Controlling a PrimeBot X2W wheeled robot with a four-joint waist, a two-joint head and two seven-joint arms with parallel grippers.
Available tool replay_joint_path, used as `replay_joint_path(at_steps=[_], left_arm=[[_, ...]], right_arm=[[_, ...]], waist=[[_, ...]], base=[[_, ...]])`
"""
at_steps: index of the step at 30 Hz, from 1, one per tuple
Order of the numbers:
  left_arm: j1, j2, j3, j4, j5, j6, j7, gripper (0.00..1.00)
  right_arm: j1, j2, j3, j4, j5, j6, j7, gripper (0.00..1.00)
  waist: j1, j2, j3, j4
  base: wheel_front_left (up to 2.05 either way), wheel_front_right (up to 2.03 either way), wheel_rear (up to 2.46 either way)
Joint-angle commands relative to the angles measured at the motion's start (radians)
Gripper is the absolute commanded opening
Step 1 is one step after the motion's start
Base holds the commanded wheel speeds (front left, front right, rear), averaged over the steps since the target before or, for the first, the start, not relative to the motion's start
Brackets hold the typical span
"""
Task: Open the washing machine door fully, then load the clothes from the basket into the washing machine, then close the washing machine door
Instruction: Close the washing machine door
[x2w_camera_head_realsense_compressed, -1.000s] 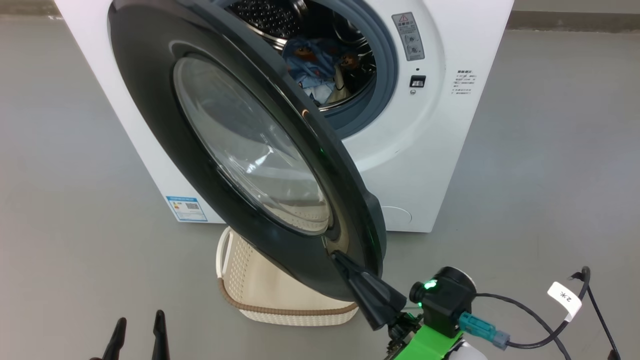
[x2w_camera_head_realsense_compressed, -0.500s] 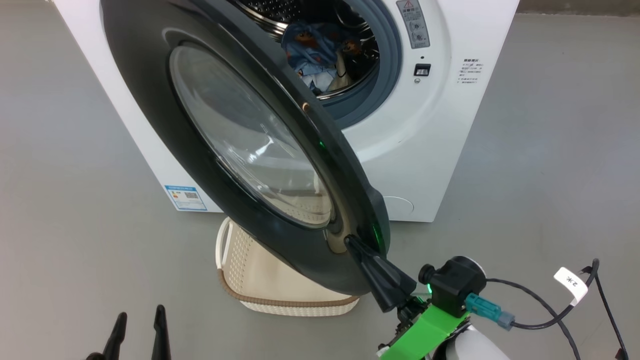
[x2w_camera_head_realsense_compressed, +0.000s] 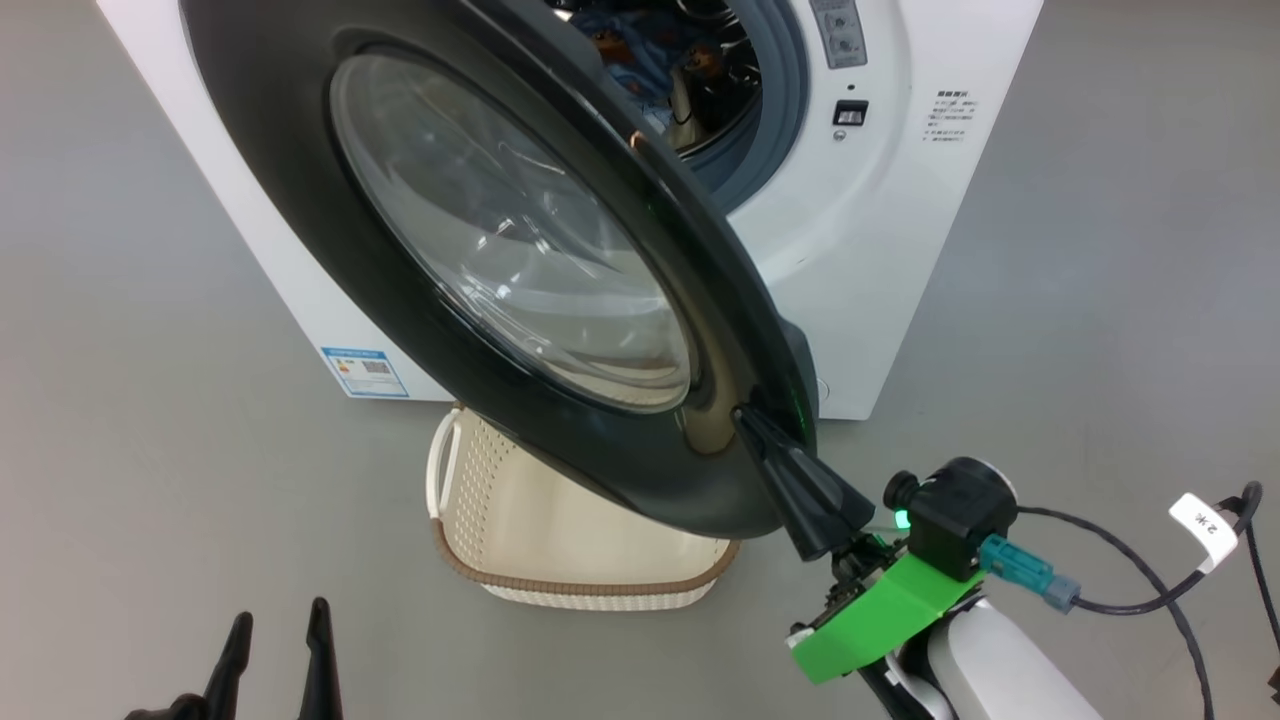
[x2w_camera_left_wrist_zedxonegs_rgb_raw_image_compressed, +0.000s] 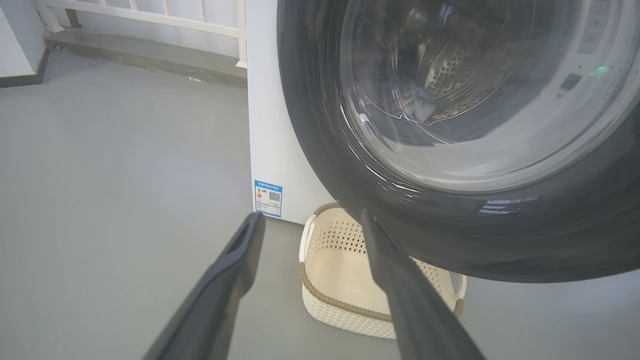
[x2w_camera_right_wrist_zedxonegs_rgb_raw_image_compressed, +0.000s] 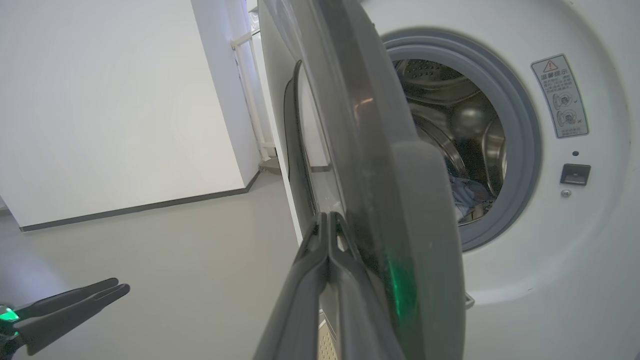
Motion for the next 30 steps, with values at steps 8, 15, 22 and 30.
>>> replay_joint_path(at_steps=[8,15,22,30], left_arm=[[-0.066,0.006,0.032,-0.033,0.01,-0.004,-0.007,1.0],[-0.089,0.006,0.027,-0.038,0.011,-0.005,-0.007,1.0],[-0.109,0.006,0.025,-0.041,0.01,-0.005,-0.007,1.0],[-0.138,0.006,0.009,-0.044,0.008,-0.005,-0.007,1.0]], right_arm=[[-0.086,-0.016,-0.013,-0.022,-0.01,0.001,-0.005,0.0],[-0.143,-0.035,-0.04,-0.03,-0.019,0.001,-0.005,0.0],[-0.196,-0.067,-0.06,-0.034,-0.023,0.001,-0.005,0.0],[-0.255,-0.095,-0.096,-0.015,-0.025,0.001,-0.005,0.0]], waist=[[0.0,0.0,0.048,0.004],[0.0,0.0,0.091,0.014],[0.0,0.0,0.133,0.023],[0.0,0.0,0.181,0.044]], base=[[0.0,0.0,0.0],[0.0,0.0,0.0],[0.0,0.0,0.0],[0.0,0.0,0.0]])
